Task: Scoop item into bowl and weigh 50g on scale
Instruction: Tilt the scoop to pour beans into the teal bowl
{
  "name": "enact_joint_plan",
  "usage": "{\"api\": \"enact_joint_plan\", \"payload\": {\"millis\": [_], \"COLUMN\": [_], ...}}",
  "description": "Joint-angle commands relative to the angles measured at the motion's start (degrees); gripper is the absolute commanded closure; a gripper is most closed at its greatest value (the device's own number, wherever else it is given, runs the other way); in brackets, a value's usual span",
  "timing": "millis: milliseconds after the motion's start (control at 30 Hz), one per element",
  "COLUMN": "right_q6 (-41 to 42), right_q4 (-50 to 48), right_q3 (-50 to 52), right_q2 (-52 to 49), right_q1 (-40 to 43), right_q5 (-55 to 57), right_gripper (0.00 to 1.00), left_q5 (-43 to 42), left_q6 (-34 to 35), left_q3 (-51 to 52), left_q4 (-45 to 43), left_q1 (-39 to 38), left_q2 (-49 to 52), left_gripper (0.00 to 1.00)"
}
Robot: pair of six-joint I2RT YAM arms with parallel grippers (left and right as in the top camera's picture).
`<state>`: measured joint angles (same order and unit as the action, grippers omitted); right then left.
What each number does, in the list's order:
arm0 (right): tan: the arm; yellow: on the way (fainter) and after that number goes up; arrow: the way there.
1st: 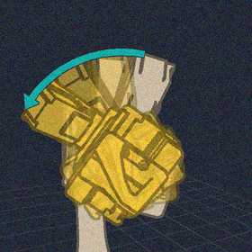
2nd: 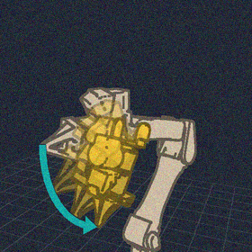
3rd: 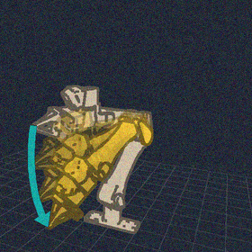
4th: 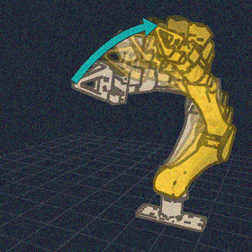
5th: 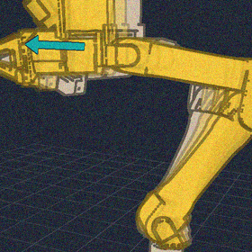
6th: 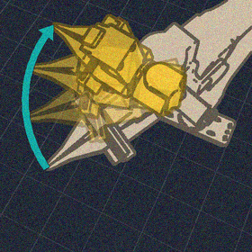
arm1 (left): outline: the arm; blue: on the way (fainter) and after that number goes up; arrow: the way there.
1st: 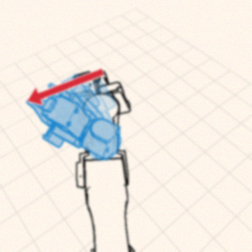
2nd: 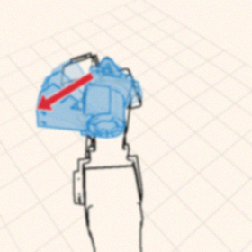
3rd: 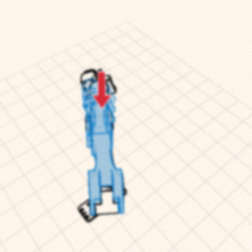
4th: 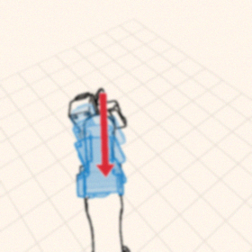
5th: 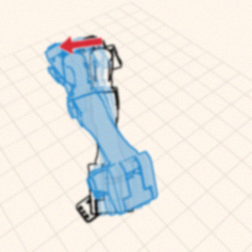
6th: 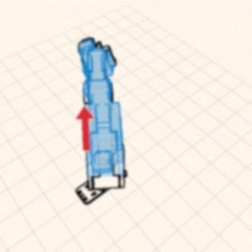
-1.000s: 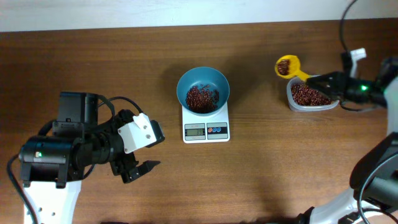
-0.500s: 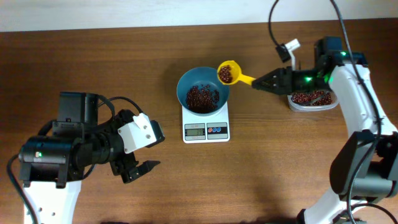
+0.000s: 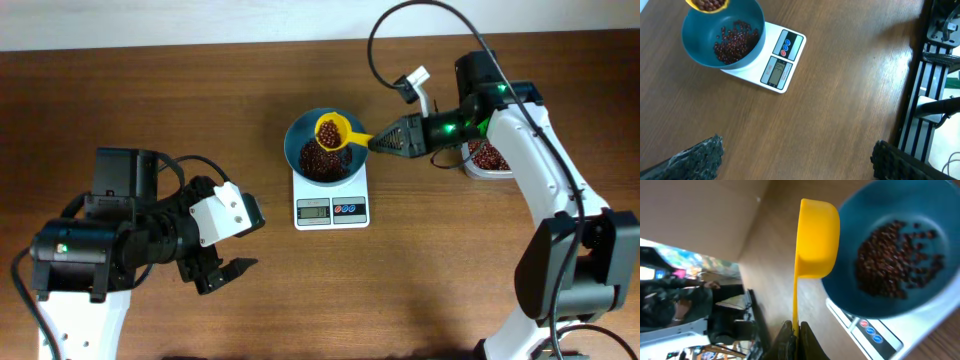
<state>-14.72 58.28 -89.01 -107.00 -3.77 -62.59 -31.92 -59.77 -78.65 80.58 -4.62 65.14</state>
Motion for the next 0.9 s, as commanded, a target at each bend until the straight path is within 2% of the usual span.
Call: {"api": "enact_joint_plan", "payload": {"millis": [0, 400, 633, 767, 867], "right_q6": [1.77, 6.49, 8.07, 8.17, 9.70], "right_q4": [-0.17, -1.62, -1.53, -1.16, -0.92], "right_q3": [-0.04, -4.17, -7.45, -7.45, -8.28], "right_q2": [1.22, 1.22, 1.22, 1.20, 1.62], "right_q1": [-1.79, -9.07, -9.77, -9.88, -10.14], "right_q5": [5.95, 25.51, 28.65, 34.69, 34.07], "right_gripper": [0.96, 0.96, 0.96, 0.96, 0.96], "left_q5": [-0.15, -0.15, -0.15, -0.15, -0.15], "left_q6": [0.52, 0.52, 0.52, 0.52, 0.52], "left_q3": [-0.90, -0.90, -0.90, -0.90, -0.90], "left_q4": [0.07, 0.07, 0.07, 0.07, 0.07], "left_q1": [0.39, 0.39, 0.39, 0.39, 0.39], "left_q2": [0.00, 0.00, 0.00, 0.00, 0.00], "left_gripper": [0.01, 0.01, 0.01, 0.01, 0.01]}}
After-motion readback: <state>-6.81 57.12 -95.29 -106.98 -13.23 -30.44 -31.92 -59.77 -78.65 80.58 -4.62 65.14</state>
